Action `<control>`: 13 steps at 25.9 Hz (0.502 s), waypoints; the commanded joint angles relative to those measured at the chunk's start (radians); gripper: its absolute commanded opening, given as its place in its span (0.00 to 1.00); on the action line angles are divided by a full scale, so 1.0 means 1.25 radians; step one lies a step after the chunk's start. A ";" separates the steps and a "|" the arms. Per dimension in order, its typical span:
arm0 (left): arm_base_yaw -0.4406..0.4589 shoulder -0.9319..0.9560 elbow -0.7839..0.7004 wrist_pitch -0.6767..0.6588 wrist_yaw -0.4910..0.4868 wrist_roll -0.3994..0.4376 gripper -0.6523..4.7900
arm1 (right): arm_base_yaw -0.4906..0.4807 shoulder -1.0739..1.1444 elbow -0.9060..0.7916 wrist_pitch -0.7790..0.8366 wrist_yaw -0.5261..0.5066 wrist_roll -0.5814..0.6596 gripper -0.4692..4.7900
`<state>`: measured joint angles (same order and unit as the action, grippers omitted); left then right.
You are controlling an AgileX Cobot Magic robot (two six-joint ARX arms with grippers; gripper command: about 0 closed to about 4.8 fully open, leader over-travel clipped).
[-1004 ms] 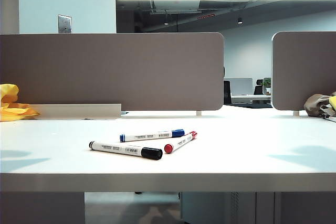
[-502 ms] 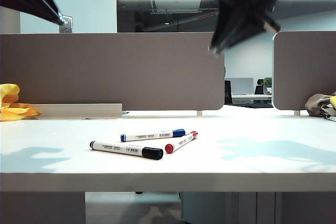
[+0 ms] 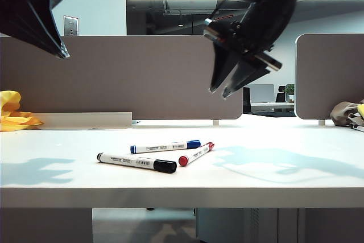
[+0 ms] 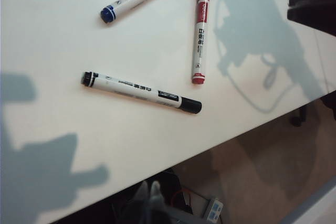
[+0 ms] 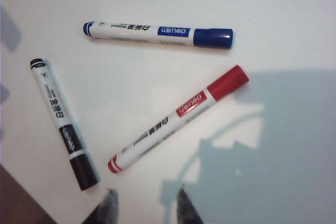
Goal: Pick up the markers one by one and line them up horizontally in a straight line on the table.
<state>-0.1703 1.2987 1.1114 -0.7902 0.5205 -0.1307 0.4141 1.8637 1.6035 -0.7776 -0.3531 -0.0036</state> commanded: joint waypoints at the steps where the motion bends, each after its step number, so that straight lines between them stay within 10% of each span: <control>1: 0.000 0.015 0.006 0.004 -0.003 0.019 0.11 | 0.017 0.038 0.060 -0.014 0.034 0.003 0.38; 13: 0.001 0.021 0.007 0.017 -0.030 0.024 0.11 | 0.075 0.217 0.284 -0.193 0.191 0.003 0.39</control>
<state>-0.1692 1.3296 1.1118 -0.7792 0.4850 -0.1051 0.5049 2.1345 1.9411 -0.9997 -0.1387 -0.0010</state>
